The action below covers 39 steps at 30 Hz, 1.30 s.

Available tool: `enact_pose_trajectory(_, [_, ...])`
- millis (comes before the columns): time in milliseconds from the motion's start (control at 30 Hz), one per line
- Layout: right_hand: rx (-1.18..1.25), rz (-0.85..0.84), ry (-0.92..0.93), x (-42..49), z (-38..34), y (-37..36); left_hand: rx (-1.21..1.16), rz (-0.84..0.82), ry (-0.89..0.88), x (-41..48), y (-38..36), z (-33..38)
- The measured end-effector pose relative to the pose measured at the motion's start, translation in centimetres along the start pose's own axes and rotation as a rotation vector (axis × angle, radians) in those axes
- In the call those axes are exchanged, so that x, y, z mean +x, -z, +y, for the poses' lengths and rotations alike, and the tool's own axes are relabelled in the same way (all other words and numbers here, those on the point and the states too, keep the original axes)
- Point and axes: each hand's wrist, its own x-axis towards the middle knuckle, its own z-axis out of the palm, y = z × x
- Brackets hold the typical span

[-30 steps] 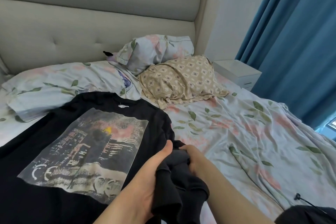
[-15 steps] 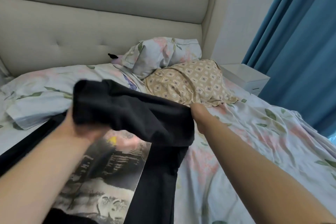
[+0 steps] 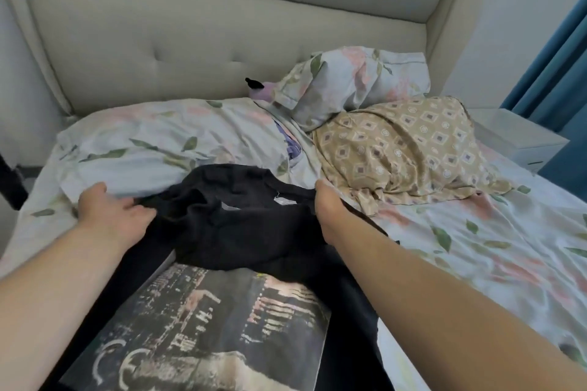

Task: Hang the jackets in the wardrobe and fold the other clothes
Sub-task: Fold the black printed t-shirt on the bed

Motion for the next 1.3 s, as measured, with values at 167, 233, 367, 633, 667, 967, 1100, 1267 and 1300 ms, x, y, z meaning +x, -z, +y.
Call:
enact_pose_trajectory(167, [-0.6,0.286,0.547,-1.9,6.6,5.8,0.357,0.127,-0.301,-2.0,5.5,-6.5])
enact_pose_trajectory(233, [-0.814,0.358,0.739,-4.3,11.5,8.2,0.732,0.077,-0.48,-2.8,6.0,-9.1])
enact_pose_trajectory(367, [-1.089,0.367,0.841,-5.7,16.8,8.7,1.167,-0.077,-0.358,-2.0,3.6,-12.9])
enact_pose_trajectory(633, [-1.039,0.315,0.537,-5.2,17.6,13.0,0.773,0.183,-0.18,3.8,-0.9,-11.3])
enact_pose_trajectory(667, [-1.036,0.264,0.481,-5.3,17.9,14.1,0.619,0.152,-0.13,4.2,-1.0,-10.8])
enact_pose_trajectory(967, [-0.351,-0.125,0.44,2.2,9.1,18.3,0.787,-0.044,-0.256,6.3,4.1,-12.9])
enact_pose_trajectory(1100, [-0.079,-0.392,0.162,6.8,9.6,18.8,0.887,0.09,-0.284,8.3,4.7,-12.6])
enact_pose_trajectory(1267, [-0.01,-0.472,0.332,9.1,12.0,20.4,0.703,0.048,-0.371,5.6,2.2,-12.9])
enact_pose_trajectory(1300, [-0.024,-0.475,0.362,9.4,12.2,20.6,0.673,0.053,-0.371,4.8,1.4,-12.9])
